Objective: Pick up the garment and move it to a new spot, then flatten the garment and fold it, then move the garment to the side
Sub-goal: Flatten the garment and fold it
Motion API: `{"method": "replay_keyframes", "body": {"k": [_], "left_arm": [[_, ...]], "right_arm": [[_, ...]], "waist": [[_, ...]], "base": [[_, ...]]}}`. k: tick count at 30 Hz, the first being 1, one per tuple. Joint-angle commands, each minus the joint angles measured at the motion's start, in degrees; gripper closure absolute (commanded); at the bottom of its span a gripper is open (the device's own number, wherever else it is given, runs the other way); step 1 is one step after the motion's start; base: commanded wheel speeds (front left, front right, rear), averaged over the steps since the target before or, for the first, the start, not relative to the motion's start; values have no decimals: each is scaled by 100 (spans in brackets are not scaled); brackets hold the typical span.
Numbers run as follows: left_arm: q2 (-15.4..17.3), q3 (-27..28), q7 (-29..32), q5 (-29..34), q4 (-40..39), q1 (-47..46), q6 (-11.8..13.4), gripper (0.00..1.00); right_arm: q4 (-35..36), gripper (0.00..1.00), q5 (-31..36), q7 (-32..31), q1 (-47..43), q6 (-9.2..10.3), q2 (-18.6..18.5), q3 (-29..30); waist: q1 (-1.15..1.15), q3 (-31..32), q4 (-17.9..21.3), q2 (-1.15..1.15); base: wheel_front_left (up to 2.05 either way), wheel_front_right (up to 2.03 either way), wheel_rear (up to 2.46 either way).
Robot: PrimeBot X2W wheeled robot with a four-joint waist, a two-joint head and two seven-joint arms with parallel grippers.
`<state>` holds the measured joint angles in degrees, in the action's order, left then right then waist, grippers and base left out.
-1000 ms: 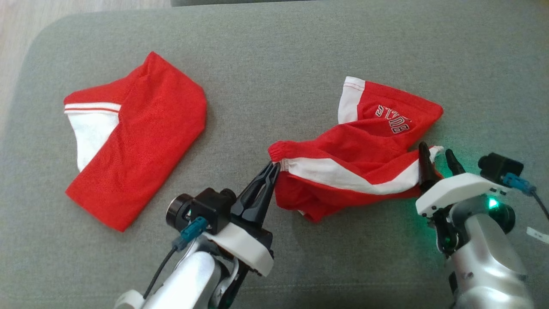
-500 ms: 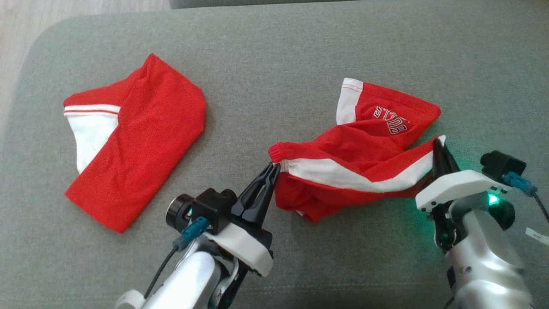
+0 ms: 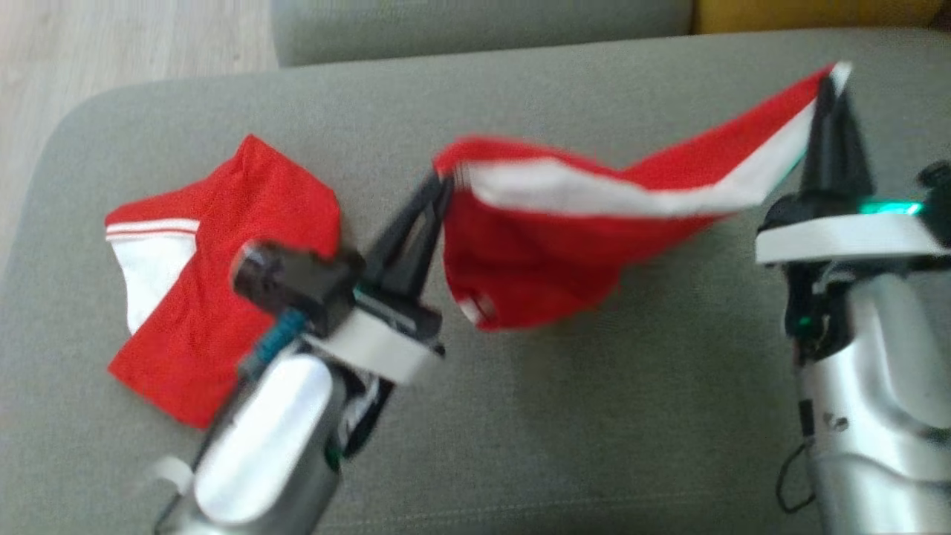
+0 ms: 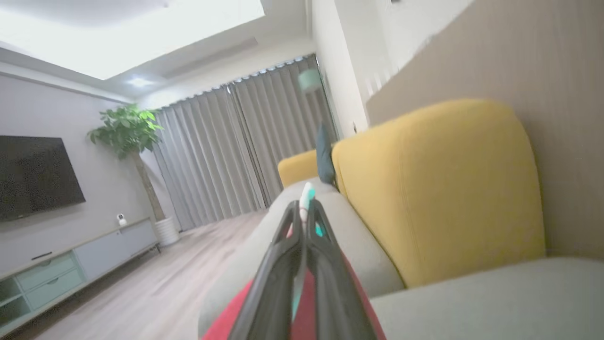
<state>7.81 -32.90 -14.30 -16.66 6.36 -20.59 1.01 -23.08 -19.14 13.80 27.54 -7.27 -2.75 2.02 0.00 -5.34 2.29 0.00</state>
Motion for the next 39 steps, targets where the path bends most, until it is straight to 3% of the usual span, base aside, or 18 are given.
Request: {"method": "replay_keyframes", "body": {"k": [1, 11, 24, 32, 39], "left_arm": [[132, 313, -62, 65, -369, -554, 26, 100], [180, 708, 78, 72, -1094, -1240, 244, 100], [398, 697, 571, -129, -2089, -168, 595, 100], [383, 804, 974, -472, -2017, -345, 561, 100], [517, 1092, 1498, -825, -716, -2098, -6, 100]], "right_arm": [[621, 100, 137, 32, 275, -22, -12, -120], [2685, 100, 809, -325, 178, -22, -12, 27], [4114, 100, 399, -794, -1403, -22, -12, 509], [3856, 100, 199, -1261, -1060, -22, -12, 591], [2365, 100, 281, -1522, 1067, -22, -12, 543]], "waist": [[0, 188, 86, 0], [0, 653, 183, 0], [0, 803, 268, 0], [0, 474, 398, 0], [0, -747, 534, 0]], "base": [[0, 0, 0], [0, 0, 0], [0, 0, 0], [0, 0, 0], [0, 0, 0]]}}
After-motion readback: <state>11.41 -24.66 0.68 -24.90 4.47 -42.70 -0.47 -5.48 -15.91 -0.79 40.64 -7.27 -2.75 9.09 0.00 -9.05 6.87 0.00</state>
